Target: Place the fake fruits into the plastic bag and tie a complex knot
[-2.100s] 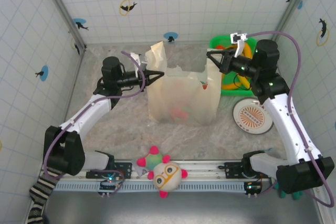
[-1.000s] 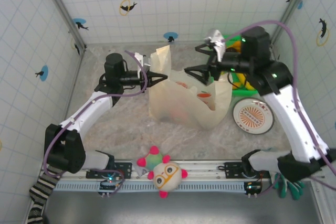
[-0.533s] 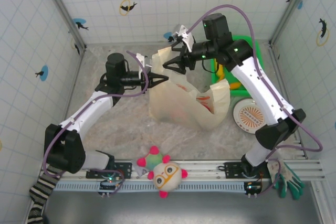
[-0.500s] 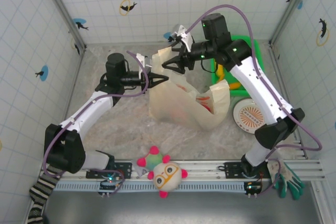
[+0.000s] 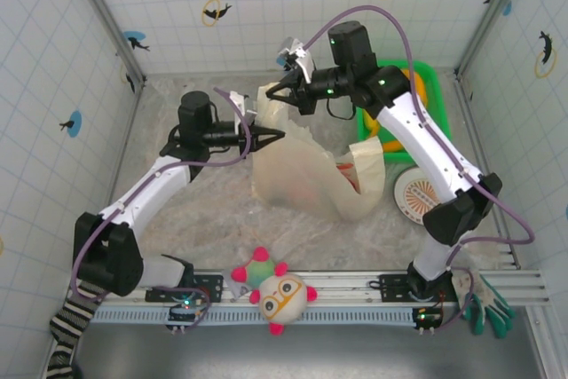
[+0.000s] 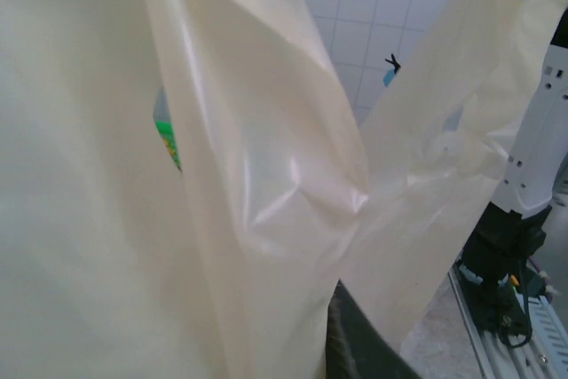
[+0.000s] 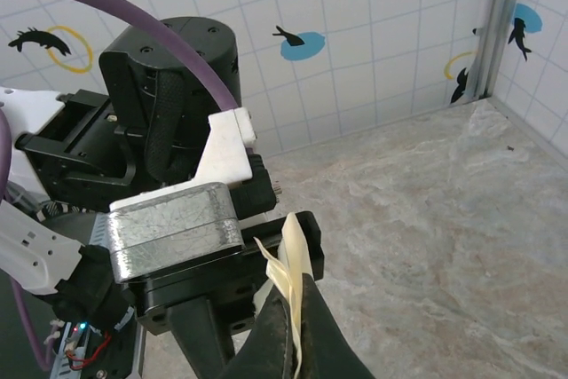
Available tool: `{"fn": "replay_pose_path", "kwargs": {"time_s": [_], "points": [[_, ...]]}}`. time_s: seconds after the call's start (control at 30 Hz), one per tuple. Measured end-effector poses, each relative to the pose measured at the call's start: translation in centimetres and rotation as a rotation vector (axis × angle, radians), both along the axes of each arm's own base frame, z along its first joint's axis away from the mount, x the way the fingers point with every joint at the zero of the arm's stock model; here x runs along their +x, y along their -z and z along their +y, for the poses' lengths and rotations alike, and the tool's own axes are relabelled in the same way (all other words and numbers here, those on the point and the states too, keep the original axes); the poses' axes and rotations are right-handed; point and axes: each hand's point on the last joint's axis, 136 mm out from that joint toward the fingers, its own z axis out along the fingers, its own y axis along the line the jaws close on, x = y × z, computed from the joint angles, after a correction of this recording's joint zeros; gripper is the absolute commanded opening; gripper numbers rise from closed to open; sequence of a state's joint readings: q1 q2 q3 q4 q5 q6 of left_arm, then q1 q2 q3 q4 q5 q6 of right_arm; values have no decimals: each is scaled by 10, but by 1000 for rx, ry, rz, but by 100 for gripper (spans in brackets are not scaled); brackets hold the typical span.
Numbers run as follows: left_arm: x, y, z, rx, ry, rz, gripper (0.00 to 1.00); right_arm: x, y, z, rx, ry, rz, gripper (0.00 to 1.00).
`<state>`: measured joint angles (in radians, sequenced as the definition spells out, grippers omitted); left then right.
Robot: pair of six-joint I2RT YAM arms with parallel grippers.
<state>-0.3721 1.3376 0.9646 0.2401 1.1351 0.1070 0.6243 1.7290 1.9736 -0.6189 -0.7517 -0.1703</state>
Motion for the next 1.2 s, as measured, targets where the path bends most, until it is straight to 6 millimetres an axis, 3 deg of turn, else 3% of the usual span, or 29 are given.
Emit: {"fn": "replay_pose_path", "kwargs": {"time_s": [0.1, 0.2, 0.37, 0.5, 0.6, 0.8, 0.87, 1.13, 1.2], "points": [[-1, 2, 5, 4, -52, -1, 54, -2, -6, -3, 9, 5, -7, 0], [2, -5, 12, -2, -123, -17, 64, -5, -13, -6, 17, 8, -19, 0], [7, -34, 17, -52, -182, -79, 70, -7, -15, -7, 21, 8, -21, 0], [13, -53, 11, -81, -186, -107, 70, -6, -12, -6, 16, 13, -15, 0], [12, -57, -1, -97, -159, -110, 63, -6, -12, -6, 15, 20, -20, 0], [10, -50, -15, -106, -131, -80, 17, -2, -11, -6, 10, 49, -12, 0], [9, -48, -16, -109, -132, -84, 7, 1, -12, -6, 10, 63, -7, 0], [10, -33, -14, -119, -156, -98, 3, 6, -1, -9, 8, 109, 91, 0], [8, -28, -18, -118, -152, -92, 9, 9, 5, -10, 8, 114, 121, 0]]}}
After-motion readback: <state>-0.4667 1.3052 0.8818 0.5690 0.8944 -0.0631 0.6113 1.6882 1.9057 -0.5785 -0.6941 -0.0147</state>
